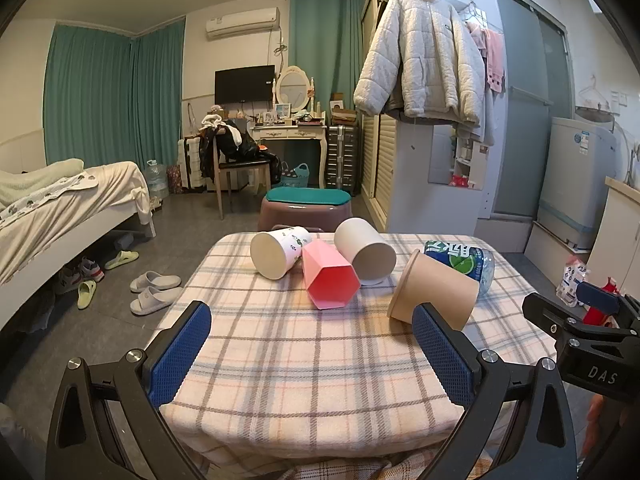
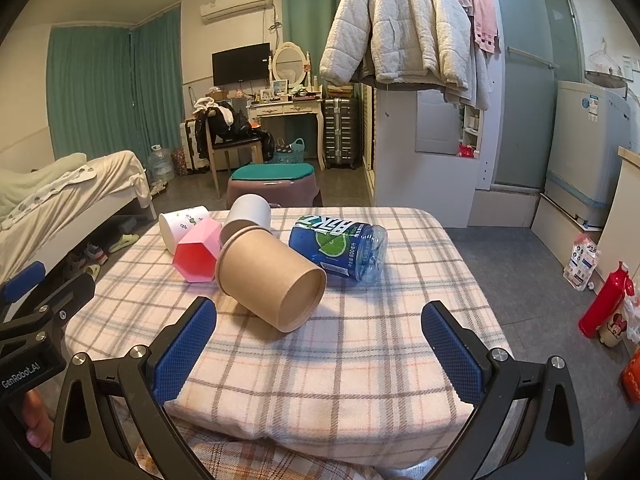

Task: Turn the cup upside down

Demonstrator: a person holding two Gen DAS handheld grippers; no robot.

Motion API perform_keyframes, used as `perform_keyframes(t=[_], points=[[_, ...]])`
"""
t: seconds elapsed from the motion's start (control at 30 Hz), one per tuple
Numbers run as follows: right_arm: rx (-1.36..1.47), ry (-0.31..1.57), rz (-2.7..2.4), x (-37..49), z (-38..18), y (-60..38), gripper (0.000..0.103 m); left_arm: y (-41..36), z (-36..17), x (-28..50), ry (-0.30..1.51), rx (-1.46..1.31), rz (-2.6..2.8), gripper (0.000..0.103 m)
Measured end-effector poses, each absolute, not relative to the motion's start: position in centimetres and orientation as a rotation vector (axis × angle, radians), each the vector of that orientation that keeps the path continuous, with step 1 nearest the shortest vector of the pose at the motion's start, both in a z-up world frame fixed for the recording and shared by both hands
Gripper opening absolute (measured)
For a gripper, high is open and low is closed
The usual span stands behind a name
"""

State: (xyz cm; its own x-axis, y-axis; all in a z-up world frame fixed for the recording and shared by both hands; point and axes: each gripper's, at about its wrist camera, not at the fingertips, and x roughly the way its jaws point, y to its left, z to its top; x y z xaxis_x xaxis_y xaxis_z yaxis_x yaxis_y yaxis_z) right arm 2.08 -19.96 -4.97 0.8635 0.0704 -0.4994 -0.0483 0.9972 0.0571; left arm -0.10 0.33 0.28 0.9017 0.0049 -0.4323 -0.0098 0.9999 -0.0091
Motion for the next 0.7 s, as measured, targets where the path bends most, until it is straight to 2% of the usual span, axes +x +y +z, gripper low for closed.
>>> perform_keyframes(t=[0.7], points=[[0.043,0.524,0.064,2.22,-4.98,-19.87,0.103,0.35,0.27,-0.07,0.448,-0.012,0.007,0.103]])
